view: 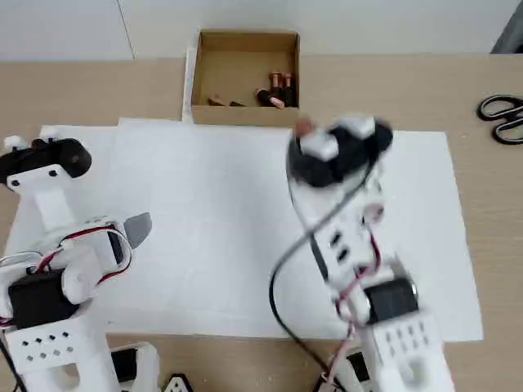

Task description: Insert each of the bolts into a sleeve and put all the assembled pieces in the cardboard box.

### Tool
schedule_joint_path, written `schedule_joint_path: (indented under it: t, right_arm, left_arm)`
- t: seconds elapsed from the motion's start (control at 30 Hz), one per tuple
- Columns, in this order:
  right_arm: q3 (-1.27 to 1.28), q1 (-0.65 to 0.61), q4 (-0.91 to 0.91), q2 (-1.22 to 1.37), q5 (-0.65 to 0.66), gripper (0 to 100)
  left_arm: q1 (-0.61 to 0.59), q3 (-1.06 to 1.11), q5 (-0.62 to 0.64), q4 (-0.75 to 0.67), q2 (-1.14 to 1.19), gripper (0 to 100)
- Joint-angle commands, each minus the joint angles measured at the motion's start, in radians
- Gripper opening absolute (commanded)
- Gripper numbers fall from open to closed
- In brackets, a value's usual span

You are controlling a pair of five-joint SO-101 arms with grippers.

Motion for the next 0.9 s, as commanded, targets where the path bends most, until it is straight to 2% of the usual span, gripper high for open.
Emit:
schedule_joint_path:
  t: [0.0,0.13,0.37,0.67,0.87]
  right_arm:
    - [-0.238,0.008,-0.214,0.308,0.012,0.4]
    - [-0.448,0.008,-0.329,0.63,0.012,0.4]
    - [-0.907,0.008,-0.423,1.188,0.012,0.4]
    - [-1.562,0.004,-0.412,1.865,0.012,0.4]
    - [-1.906,-0.005,-0.346,2.193,0.012,0.7]
  left_arm:
    - [-0.008,-0.041,0.0,0.006,-0.011,30]
    - [-0.009,-0.039,0.0,0.023,-0.011,30]
    - [-0.008,-0.039,0.0,0.034,-0.011,30]
    - [-0.008,-0.039,0.0,0.034,-0.011,30]
    - [-0.008,-0.039,0.0,0.034,-0.011,30]
